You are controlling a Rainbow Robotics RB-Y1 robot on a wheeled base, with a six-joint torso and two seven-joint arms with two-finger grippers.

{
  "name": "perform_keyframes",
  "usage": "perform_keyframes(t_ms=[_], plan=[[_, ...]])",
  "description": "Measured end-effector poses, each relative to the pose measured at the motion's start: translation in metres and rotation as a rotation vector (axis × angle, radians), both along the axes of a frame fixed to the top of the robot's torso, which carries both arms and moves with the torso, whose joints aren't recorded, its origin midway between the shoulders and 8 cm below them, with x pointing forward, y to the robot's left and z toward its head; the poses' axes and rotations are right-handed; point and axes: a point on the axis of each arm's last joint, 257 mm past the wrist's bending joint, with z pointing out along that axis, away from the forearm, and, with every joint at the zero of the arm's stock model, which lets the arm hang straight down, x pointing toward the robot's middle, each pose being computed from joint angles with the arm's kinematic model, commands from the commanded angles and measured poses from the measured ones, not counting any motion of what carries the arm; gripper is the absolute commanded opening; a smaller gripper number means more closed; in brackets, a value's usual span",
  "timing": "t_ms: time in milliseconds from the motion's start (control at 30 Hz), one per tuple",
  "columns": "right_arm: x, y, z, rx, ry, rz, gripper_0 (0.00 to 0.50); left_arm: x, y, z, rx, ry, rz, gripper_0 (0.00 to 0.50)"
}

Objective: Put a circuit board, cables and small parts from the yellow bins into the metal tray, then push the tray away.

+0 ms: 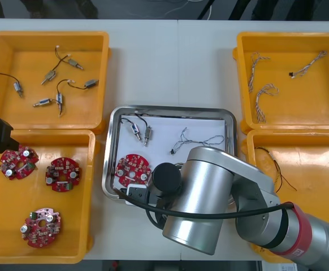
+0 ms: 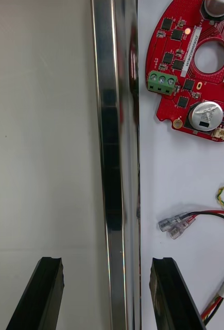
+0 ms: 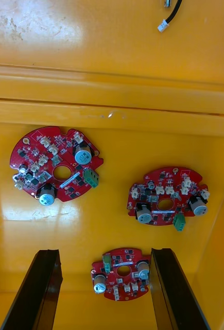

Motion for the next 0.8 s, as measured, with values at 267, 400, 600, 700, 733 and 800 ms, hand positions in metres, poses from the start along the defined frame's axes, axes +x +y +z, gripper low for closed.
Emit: perform_keyframes(t_ms=[267,400,600,700,733,800], plan=[[0.014,0.000,-0.006,0.001,-0.032,-0.023,0.490,0.000,0.000,0.000,0.000,0.000,0.000,0.500],[0.017,-0.002,-0.010,-0.005,-0.030,-0.031,0.488,0.000,0.000,0.000,0.000,0.000,0.000,0.500],[0.021,-0.004,-0.013,-0.013,-0.034,-0.040,0.488,0.000,0.000,0.000,0.000,0.000,0.000,0.500],[0.020,-0.005,-0.015,-0.018,-0.034,-0.038,0.489,0.000,0.000,0.000,0.000,0.000,0.000,0.500],[0.019,-0.004,-0.015,-0.018,-0.034,-0.035,0.486,0.000,0.000,0.000,0.000,0.000,0.000,0.500],[0.019,-0.001,-0.016,-0.012,-0.038,-0.026,0.486,0.000,0.000,0.000,0.000,0.000,0.000,0.500]])
